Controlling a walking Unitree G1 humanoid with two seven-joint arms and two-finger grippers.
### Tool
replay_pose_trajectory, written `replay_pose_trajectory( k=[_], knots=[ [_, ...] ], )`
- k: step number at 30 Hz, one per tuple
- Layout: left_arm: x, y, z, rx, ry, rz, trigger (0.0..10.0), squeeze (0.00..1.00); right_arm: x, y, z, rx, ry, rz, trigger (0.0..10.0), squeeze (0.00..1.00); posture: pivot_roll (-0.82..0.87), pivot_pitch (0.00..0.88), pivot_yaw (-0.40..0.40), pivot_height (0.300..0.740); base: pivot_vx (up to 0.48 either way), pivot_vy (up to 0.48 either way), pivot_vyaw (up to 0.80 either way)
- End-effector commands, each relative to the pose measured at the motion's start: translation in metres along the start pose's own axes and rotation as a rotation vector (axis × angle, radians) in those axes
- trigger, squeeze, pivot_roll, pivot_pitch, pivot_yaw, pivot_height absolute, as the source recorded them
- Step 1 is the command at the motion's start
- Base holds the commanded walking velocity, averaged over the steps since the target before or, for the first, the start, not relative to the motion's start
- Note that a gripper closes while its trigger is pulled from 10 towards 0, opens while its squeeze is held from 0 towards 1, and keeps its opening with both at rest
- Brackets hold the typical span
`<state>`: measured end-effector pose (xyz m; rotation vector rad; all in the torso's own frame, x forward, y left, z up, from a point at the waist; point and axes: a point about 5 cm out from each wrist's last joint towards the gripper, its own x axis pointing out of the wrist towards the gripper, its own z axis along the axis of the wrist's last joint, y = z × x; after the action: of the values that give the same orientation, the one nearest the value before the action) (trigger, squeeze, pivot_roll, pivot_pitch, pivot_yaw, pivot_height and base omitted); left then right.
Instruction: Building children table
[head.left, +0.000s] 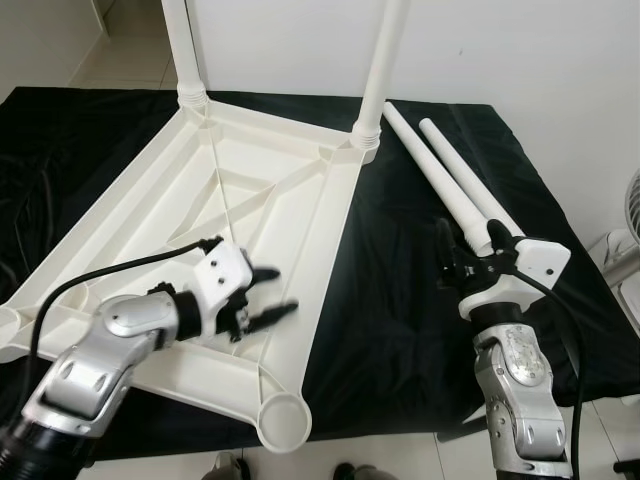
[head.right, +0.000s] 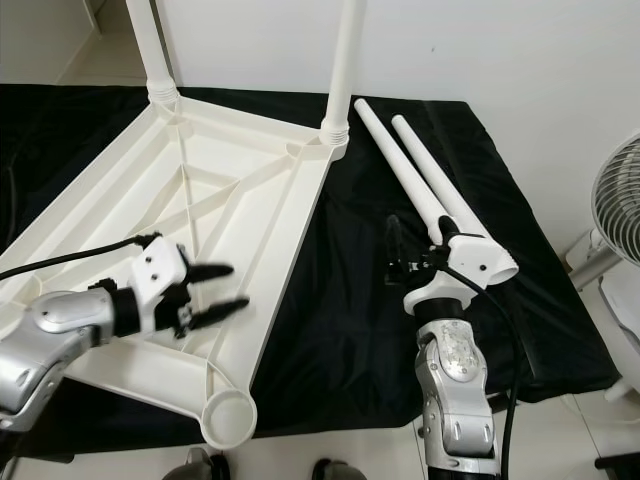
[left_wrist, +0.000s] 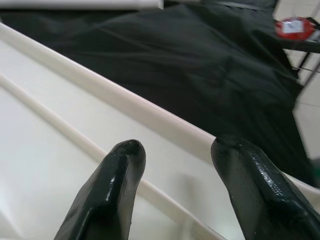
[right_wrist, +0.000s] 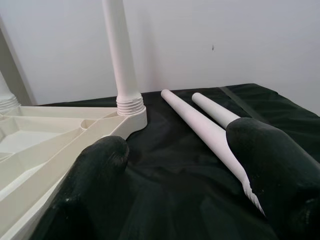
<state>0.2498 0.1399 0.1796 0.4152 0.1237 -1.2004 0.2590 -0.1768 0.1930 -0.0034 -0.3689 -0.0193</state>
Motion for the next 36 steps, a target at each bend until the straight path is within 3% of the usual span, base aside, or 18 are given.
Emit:
replay_pose_trajectory(
  k=[1,9,21,31,36],
  knots=[
    [-0.004,-0.005,-0.003,-0.016,0.032,-0.056,10.0,0.00,-0.002,-0.002,-0.002,-0.001,0.019,0.004,10.0,0.00,0.02,0.155,-0.023,0.740,0.000,0.000,0.00],
    [-0.014,-0.011,-0.014,-0.028,0.115,-0.115,10.0,0.00,0.000,-0.003,-0.002,-0.003,0.016,0.008,10.0,0.00,0.03,0.151,-0.026,0.740,0.000,0.000,0.00],
    [-0.024,-0.001,-0.022,0.021,0.205,-0.100,10.0,0.00,0.000,-0.002,-0.003,0.005,0.018,0.006,10.0,0.00,0.03,0.153,-0.021,0.740,0.000,0.000,0.00],
    [-0.018,-0.004,-0.025,0.090,0.238,-0.106,10.0,0.00,-0.002,-0.004,-0.003,0.000,0.018,0.001,10.0,0.00,0.02,0.153,-0.019,0.740,0.000,0.000,0.00],
    [-0.007,-0.005,-0.025,0.136,0.240,-0.077,10.0,0.00,-0.001,-0.003,-0.002,-0.001,0.015,0.005,10.0,0.00,0.02,0.153,-0.019,0.740,0.000,0.000,0.00]
  ],
)
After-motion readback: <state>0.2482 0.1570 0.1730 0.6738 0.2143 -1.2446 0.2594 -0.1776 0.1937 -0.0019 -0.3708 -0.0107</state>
